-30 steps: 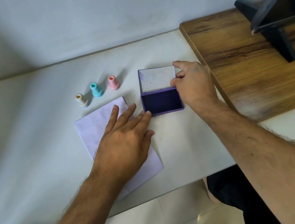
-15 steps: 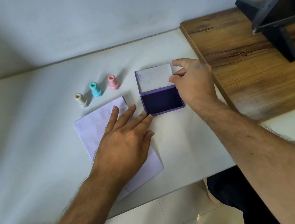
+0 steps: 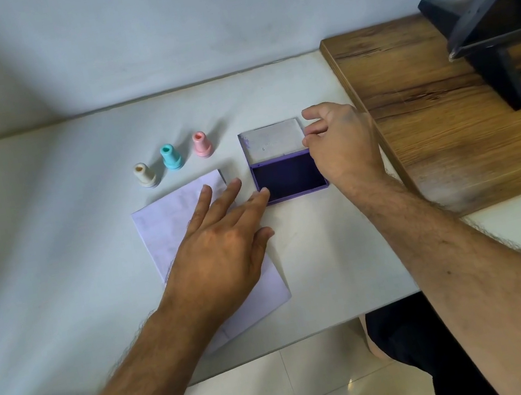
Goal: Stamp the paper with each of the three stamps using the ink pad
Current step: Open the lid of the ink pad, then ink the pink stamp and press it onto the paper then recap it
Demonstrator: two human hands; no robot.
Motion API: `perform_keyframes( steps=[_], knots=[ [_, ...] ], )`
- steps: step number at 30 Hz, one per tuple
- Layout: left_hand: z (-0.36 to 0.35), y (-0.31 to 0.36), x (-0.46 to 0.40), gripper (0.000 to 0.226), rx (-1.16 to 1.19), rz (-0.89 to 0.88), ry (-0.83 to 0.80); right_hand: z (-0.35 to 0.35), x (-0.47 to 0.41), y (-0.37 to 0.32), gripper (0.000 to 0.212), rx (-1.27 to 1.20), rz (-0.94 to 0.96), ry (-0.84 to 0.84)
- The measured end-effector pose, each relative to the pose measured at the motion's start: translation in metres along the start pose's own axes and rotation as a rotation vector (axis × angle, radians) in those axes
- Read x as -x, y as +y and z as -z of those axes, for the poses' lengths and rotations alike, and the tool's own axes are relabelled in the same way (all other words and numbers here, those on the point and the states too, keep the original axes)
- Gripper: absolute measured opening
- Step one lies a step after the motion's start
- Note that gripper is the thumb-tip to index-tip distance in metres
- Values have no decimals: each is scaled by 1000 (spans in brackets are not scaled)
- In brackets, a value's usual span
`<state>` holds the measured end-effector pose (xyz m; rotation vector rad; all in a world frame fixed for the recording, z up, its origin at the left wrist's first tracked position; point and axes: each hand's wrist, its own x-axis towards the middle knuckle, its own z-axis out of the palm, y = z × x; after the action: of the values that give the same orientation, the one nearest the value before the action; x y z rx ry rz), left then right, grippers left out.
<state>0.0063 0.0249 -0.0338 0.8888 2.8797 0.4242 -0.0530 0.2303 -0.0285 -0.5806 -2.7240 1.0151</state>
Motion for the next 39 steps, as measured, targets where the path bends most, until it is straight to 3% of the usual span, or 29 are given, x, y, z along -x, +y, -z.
perform_keyframes(
  steps=[6, 16, 19, 22, 27, 31, 34, 37, 39],
  knots=[
    [13, -6, 3, 51, 7, 52, 105, -2, 4, -14, 31, 30, 130, 56],
    [35, -38, 9, 47, 12, 235, 261, -53, 22, -72, 44, 202, 555, -97],
    [39, -47, 9, 47, 37, 263, 291, -66, 21, -71, 51, 341, 606, -180],
    [42, -53, 8, 47, 83, 296, 342, -68, 17, -65, 46, 331, 626, -166],
    [46, -53, 1, 45, 195, 345, 408, -64, 11, -58, 27, 155, 505, -79],
    [49, -50, 2, 47, 229, 374, 396, -62, 15, -61, 20, 50, 341, -114],
    [53, -51, 5, 54, 279, 414, 384, -54, 18, -80, 20, -254, 197, -84],
    [58, -53, 5, 60, 417, 446, 438, -41, 24, -101, 20, -676, -25, -298],
    [62, -52, 4, 59, 593, 464, 498, -41, 30, -107, 17, -764, -121, -435]
  ],
)
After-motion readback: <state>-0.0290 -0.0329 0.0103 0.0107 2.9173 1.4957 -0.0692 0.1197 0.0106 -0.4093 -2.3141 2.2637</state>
